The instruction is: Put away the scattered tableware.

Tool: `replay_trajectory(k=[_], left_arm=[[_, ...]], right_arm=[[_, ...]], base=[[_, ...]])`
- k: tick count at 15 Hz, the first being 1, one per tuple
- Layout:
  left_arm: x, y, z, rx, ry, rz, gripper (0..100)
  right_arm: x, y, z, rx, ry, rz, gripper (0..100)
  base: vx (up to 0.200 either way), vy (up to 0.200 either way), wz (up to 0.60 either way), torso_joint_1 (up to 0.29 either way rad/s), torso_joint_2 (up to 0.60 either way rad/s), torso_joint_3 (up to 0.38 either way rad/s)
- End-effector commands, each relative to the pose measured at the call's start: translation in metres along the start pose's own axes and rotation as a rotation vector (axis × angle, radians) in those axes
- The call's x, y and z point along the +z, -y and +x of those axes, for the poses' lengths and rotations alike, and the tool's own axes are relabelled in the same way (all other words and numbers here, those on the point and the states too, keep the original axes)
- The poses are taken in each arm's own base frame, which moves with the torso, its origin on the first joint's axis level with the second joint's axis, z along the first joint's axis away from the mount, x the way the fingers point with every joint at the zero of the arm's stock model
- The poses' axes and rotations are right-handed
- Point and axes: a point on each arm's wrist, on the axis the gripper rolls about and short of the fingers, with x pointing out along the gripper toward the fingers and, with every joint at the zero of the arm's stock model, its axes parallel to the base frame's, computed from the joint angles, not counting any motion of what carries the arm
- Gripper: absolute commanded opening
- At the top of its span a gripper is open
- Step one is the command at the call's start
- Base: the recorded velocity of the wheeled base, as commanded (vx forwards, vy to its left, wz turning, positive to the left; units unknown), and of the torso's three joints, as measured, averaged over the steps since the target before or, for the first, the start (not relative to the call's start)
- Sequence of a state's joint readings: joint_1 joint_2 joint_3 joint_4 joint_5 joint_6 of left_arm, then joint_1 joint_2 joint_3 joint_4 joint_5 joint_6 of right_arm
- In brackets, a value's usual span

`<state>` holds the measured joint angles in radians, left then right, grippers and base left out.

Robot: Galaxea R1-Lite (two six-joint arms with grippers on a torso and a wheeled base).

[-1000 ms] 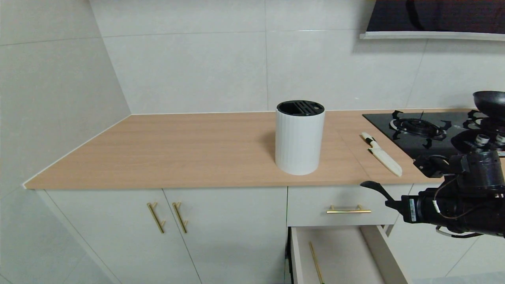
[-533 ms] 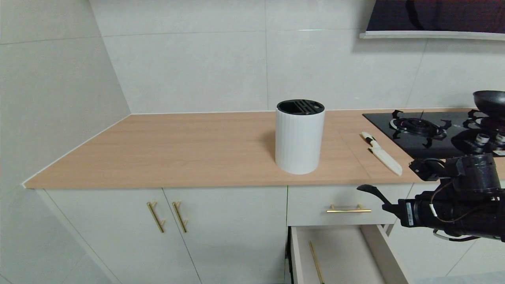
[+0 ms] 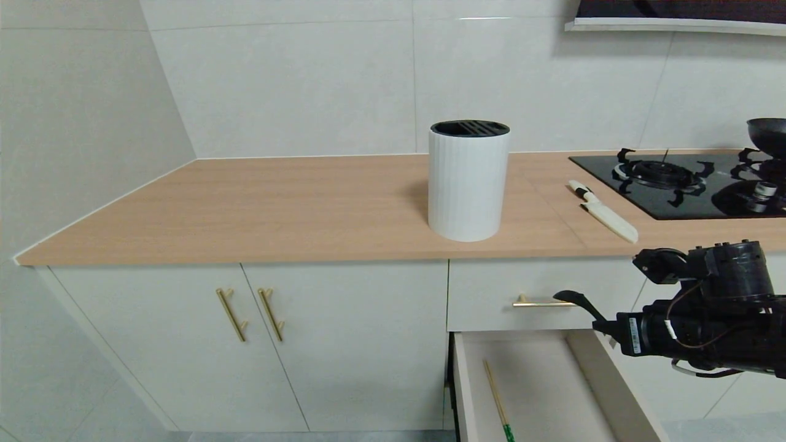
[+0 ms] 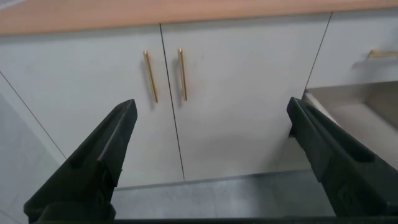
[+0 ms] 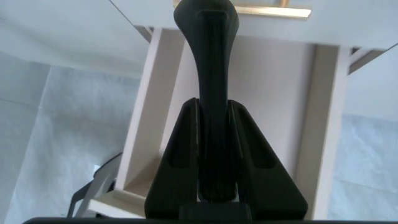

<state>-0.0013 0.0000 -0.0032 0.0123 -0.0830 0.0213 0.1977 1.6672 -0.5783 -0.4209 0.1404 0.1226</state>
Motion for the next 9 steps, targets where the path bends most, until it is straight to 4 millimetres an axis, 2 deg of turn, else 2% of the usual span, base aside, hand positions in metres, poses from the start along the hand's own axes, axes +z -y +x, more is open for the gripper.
replay_trajectory(k=[1, 9], left_arm=[[0.0, 0.0, 0.0, 0.0, 0.0, 0.0, 100], [0.0, 0.0, 0.0, 0.0, 0.0, 0.0, 100]], right_arm=[[-0.0011, 0.0004, 0.0023, 0.0, -0.008, 0.001, 0], [-0.0091, -0.0023, 0.0118, -0.003, -0.045, -0.03, 0]], base=[[0.0, 0.0, 0.0, -0.198, 0.5, 0.29], [0.0, 0.0, 0.0, -0.175, 0.47, 0.291]])
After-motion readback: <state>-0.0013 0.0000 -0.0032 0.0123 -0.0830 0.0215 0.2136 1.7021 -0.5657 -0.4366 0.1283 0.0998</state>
